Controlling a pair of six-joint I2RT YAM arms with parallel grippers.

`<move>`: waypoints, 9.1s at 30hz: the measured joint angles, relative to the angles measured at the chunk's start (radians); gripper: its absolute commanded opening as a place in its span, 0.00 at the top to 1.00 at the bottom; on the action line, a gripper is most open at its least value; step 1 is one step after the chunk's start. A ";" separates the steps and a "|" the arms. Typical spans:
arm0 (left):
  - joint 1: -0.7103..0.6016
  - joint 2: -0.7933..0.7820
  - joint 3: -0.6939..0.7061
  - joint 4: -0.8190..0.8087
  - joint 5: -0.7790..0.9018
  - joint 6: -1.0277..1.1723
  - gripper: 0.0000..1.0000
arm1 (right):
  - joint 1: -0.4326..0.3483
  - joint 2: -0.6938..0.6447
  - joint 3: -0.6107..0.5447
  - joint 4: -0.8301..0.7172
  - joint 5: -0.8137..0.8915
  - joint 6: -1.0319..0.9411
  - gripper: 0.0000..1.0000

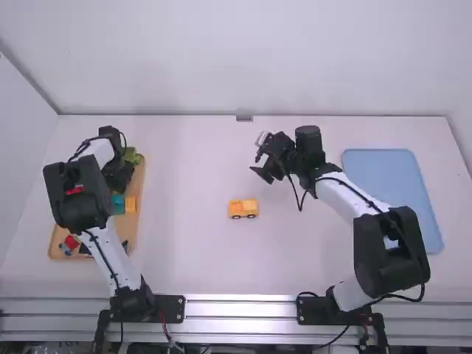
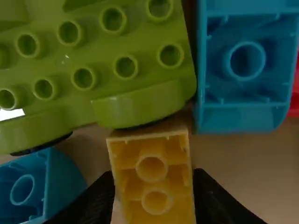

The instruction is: Assemble lego blocks to make yellow taxi

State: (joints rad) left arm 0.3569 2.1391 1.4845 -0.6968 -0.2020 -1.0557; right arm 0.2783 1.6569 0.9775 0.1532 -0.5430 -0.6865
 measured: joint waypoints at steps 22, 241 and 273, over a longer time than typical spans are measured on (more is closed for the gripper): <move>0.000 0.000 -0.008 0.004 -0.016 -0.022 0.76 | -0.009 0.000 0.000 0.000 0.000 0.003 0.02; -0.389 -1.790 -1.062 0.599 -0.170 0.942 0.01 | 0.602 0.809 1.067 -1.177 0.437 -0.046 0.01; -0.379 -1.132 -0.808 0.669 0.145 0.947 0.01 | 0.280 0.483 1.099 -1.026 0.361 0.146 0.02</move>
State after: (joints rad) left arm -0.0223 1.0069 0.6765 -0.0277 -0.0574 -0.1085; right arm 0.5583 2.1399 2.0766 -0.8726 -0.1818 -0.5400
